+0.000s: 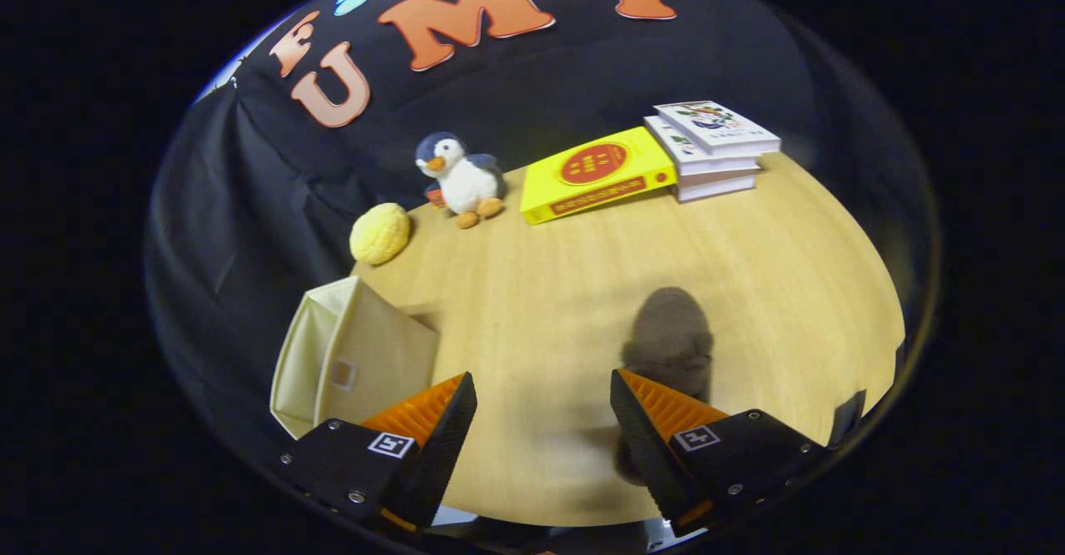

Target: Open the storage box then place both shoes into the box .Put the left shoe in first, then the right shoe, with the right side of both shoes facing outward in a uniform manner.

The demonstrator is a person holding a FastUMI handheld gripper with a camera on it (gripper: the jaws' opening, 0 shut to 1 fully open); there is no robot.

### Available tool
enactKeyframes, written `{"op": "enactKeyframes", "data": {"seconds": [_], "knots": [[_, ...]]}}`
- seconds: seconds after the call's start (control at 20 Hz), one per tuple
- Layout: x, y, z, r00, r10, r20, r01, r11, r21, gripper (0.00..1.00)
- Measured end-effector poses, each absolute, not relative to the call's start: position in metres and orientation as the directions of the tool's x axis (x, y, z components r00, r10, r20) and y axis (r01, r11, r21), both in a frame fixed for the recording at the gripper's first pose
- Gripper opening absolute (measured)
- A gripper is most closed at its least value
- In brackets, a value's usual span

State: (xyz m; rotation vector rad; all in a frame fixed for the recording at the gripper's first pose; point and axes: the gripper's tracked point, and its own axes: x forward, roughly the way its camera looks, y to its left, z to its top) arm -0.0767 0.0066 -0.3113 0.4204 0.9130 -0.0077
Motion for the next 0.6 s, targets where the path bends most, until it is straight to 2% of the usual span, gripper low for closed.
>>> {"op": "enactKeyframes", "data": {"seconds": [0.3,0.6], "knots": [[-0.103,-0.052,-0.378,0.577,0.078,-0.813,0.213,0.947,0.242,0.96],[-0.095,-0.061,-0.421,0.575,0.064,-0.816,0.176,0.964,0.199,0.78]]}}
